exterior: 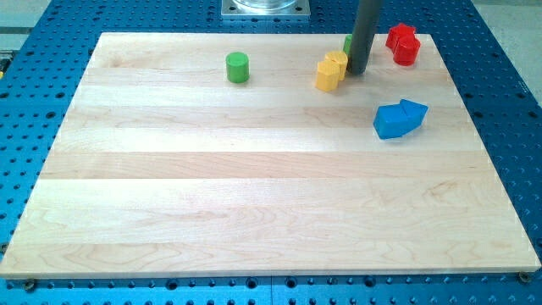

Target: Separate the heart and hexagon

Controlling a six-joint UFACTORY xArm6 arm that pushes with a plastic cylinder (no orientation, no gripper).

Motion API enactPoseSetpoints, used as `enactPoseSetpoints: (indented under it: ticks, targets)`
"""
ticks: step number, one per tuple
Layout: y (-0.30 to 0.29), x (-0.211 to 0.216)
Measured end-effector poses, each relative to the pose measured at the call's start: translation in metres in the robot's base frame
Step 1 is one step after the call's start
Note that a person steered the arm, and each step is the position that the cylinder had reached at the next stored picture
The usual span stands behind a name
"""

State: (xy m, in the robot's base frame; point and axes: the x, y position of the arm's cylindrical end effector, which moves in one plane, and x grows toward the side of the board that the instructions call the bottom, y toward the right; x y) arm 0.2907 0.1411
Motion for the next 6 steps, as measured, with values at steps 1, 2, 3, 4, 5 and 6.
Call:
enactPoseSetpoints:
  ticks: [1, 2, 3, 4, 5, 6]
  targets:
    - [-0.024, 0.008]
    - [-0.038, 0.006]
    - [-0.038, 0.003]
    - [-0.037, -0.002]
    - [-0.038, -0.033]
    - [-0.040, -0.073]
